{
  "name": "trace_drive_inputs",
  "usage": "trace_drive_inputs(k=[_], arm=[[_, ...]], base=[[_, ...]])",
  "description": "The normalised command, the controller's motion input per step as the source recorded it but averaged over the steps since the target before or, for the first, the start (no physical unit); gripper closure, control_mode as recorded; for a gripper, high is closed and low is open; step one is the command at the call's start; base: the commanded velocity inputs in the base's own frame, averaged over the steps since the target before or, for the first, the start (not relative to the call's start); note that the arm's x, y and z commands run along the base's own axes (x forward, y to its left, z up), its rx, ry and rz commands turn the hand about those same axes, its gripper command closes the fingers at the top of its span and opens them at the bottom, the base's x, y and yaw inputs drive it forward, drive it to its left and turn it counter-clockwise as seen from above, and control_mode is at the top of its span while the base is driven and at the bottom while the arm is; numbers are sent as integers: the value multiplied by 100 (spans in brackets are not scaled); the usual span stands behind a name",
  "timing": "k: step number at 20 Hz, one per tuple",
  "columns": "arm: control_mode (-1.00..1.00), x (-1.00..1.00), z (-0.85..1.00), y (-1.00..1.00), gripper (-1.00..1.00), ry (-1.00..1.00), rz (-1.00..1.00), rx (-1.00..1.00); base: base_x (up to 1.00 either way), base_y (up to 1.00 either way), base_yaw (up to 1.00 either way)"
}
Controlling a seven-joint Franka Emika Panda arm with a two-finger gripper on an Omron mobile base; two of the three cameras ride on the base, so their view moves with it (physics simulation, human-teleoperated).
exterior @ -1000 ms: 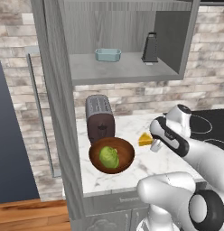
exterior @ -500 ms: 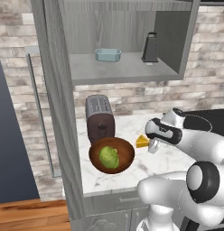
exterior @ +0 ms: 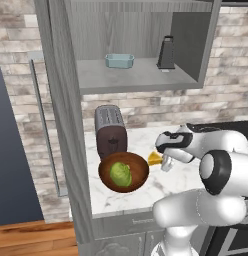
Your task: Pick the cheese from the fridge and the cheese grater from the cabinet and place them next to the salad bowl.
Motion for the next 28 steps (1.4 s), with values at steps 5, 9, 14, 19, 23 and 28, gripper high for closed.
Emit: trace_drive_inputs(k=[5, 9, 14, 19, 23, 28], arm=[[-100, 25, -27, 0, 100, 0, 4, 0], [-100, 23, -25, 0, 100, 0, 5, 0], [-100, 13, -22, 0, -100, 0, 5, 0], [-100, 0, -15, 0, -100, 0, 6, 0], [-100, 0, -2, 0, -100, 0, 4, 0], [-100, -9, 35, -1, -100, -1, 5, 0]], base=[[0, 0, 0], [0, 0, 0], [0, 0, 0], [0, 0, 0], [0, 0, 0], [0, 0, 0]])
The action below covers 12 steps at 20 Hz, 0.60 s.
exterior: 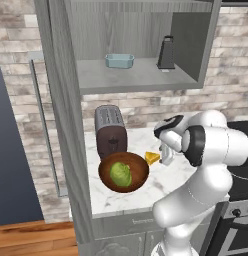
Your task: Pick the cheese from the fridge and the cheese grater from the cabinet and place them next to the salad bowl.
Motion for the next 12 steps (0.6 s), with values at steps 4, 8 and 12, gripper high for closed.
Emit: trace_drive_inputs(k=[4, 8, 12], arm=[[-100, -29, 57, 0, -100, -7, 2, 0], [-100, -42, 68, 0, -100, -10, 0, 0], [-100, -53, 53, -8, -100, -18, 0, 0]], base=[[0, 0, 0], [0, 0, 0], [0, 0, 0]])
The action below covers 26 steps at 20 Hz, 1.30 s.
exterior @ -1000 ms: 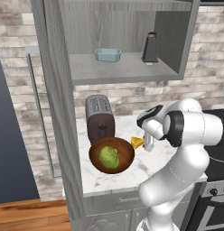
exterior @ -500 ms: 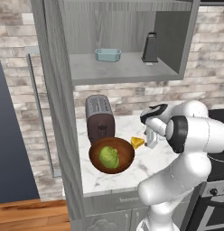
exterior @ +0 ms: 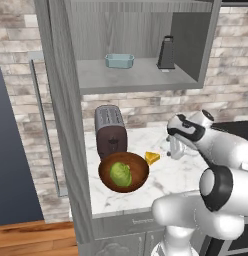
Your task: Pick the cheese from the fridge and the cheese grater from the cabinet and place them next to the salad bowl.
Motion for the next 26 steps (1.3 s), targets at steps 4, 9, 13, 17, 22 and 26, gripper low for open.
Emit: trace_drive_inputs(k=[4, 9, 13, 17, 22, 26], arm=[[-100, -55, 52, -16, -100, -22, 0, 0], [-100, -51, 58, -7, -100, -20, 0, 0], [-100, -42, 69, -1, -100, -9, -2, 0], [-100, -38, 79, 0, -100, -2, -14, 0], [-100, -30, 75, 0, -100, 5, -18, 0], [-100, -39, 62, 0, -100, 11, -20, 1]], base=[[0, 0, 0], [0, 0, 0], [0, 0, 0], [0, 0, 0], [0, 0, 0], [0, 0, 0]])
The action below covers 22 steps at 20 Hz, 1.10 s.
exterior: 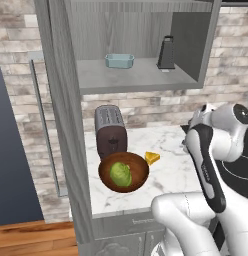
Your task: Pick the cheese from the fridge and the cheese grater from the cabinet and place them next to the salad bowl.
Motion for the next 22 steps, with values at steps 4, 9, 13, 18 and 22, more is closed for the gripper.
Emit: trace_drive_inputs(k=[4, 9, 13, 18, 22], arm=[[-100, -43, 61, 0, -100, 4, -30, 12], [-100, -69, 39, 0, -100, -1, -48, 30], [-100, -71, 26, 0, -100, -6, -63, 40], [-100, -47, 26, 0, -100, -13, -62, 44], [-100, 0, 56, 0, -100, -11, -22, 33]], base=[[0, 0, 0], [0, 0, 0], [0, 0, 0], [0, 0, 0], [0, 0, 0]])
